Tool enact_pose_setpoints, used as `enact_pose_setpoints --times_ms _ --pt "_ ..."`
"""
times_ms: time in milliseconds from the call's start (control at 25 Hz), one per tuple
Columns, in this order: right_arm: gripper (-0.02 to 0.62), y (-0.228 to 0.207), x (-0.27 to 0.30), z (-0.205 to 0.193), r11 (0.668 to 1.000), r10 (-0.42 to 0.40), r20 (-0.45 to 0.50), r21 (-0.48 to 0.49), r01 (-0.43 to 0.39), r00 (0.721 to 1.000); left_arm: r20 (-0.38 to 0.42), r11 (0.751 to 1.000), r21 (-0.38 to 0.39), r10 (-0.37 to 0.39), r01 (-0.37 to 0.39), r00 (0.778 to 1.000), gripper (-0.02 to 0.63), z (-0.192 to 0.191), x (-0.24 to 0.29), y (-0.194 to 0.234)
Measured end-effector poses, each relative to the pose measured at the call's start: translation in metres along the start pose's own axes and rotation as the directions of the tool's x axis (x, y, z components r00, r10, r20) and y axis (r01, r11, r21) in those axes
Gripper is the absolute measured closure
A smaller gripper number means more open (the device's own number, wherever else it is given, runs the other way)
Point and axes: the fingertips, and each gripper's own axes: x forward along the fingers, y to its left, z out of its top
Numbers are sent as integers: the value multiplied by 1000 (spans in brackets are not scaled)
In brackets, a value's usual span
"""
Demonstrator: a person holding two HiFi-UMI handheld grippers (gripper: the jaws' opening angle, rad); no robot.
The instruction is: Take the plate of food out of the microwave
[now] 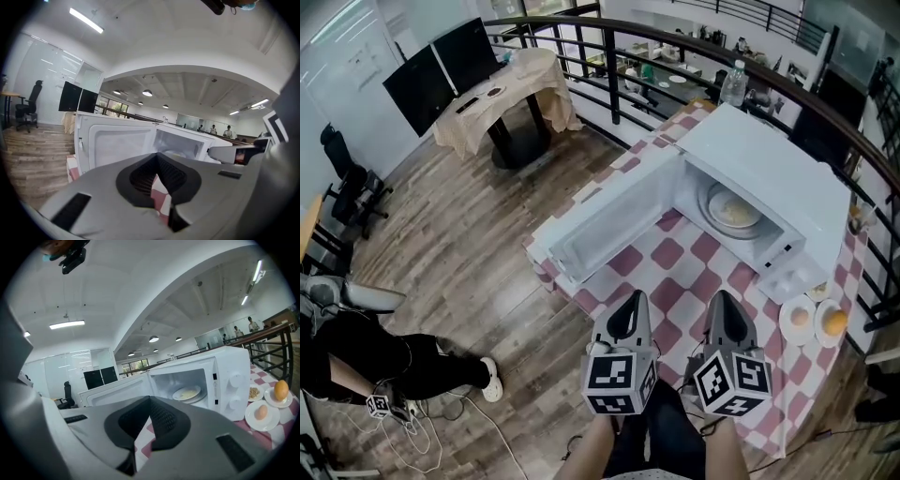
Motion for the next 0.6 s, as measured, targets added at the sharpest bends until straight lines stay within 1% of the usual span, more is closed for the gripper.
enact_pose_setpoints --times_ms 320,600 --pt "601 -27 45 6 1000 4 -25 12 -4 1000 -25 1000 7 12 -12 1000 598 0 50 -5" --pt "601 -53 74 7 1000 10 -50 28 -9 999 -72 1000 22 4 -3 997 598 -8 94 -22"
